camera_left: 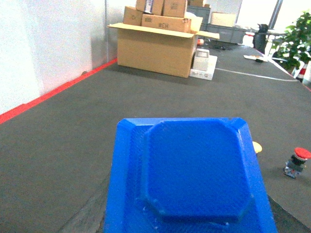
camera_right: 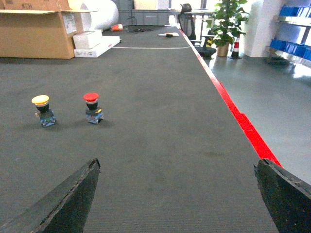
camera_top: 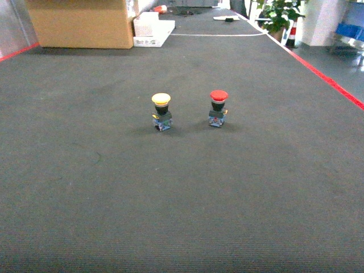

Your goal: Pick blue part to blue bin on bottom shelf

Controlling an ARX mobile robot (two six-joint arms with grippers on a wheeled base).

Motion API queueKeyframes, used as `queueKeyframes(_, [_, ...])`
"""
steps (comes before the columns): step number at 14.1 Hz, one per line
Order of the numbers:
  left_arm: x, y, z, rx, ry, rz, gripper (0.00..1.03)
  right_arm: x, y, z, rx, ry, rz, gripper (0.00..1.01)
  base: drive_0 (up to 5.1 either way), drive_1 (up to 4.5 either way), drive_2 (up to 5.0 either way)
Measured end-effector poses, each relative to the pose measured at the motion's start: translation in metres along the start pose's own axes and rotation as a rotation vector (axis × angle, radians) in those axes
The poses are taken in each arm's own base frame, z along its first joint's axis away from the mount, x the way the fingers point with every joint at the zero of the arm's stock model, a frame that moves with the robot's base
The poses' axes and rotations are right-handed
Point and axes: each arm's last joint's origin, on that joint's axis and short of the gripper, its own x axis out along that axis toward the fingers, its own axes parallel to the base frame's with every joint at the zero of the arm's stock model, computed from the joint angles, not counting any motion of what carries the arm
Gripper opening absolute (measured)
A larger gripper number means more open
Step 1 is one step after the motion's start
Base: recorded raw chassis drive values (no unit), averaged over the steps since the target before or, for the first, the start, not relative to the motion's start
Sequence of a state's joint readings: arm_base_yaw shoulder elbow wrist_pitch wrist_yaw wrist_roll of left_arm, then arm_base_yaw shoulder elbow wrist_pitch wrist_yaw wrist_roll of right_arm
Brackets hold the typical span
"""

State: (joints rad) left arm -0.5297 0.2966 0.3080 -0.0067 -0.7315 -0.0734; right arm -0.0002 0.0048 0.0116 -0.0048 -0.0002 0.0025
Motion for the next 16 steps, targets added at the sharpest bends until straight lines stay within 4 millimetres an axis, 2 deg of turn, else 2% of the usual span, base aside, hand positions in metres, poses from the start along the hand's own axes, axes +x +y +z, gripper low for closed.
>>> queueKeyframes(16, [0.0008, 0.0006, -0.0003, 0.004, 0.003, 0.016, 0.44, 0.0, 0.0, 0.0004, 0.0, -0.004, 0.0, 0.98, 0.0, 0.0, 0.0])
